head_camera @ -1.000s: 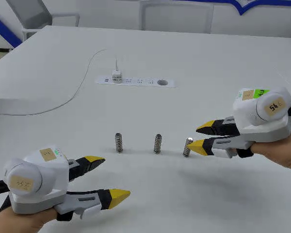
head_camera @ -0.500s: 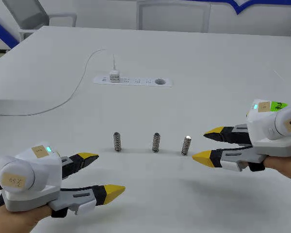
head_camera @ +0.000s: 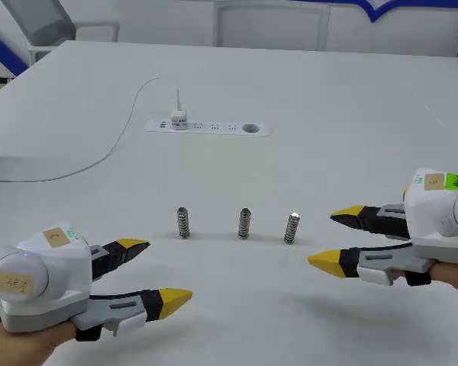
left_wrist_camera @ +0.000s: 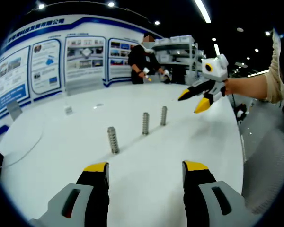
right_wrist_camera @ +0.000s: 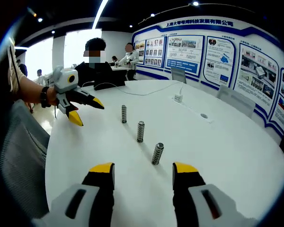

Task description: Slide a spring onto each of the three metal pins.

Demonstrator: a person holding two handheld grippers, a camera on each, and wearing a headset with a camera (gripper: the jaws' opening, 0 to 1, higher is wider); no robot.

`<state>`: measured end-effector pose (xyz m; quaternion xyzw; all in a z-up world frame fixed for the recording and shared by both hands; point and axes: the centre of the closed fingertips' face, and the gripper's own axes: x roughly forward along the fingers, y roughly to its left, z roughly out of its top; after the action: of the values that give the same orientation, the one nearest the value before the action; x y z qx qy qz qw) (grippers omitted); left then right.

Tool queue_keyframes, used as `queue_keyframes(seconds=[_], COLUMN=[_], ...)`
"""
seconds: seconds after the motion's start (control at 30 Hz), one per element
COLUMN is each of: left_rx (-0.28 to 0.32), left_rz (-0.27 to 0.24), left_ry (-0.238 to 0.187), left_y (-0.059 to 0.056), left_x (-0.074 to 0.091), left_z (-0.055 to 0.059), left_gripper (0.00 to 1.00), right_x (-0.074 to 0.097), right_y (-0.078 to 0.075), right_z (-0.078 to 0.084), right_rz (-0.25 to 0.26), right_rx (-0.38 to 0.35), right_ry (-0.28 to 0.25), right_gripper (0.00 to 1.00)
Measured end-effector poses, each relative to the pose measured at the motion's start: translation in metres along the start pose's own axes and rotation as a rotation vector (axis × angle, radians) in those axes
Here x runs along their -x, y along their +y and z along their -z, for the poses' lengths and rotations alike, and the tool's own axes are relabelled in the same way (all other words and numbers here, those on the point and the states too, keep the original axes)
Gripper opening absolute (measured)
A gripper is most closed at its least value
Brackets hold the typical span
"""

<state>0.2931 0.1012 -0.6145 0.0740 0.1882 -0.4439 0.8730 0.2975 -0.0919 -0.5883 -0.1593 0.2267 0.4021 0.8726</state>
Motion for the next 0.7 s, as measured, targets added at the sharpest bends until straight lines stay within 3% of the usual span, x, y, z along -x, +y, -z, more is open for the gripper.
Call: queue_keyframes(seconds=[0.7], left_rx=[0.012], left_rz=[-0.015], left_ry=[-0.002], left_y=[0.0005], left_x=[0.0038], left_z=[-0.0022], left_gripper=[0.65], right_x=[0.0054], right_y=[0.0054], right_z=[0.0104], right_rz=[0.028], right_rx=[-0.031], right_ry=[-0.046], right_gripper=[0.6])
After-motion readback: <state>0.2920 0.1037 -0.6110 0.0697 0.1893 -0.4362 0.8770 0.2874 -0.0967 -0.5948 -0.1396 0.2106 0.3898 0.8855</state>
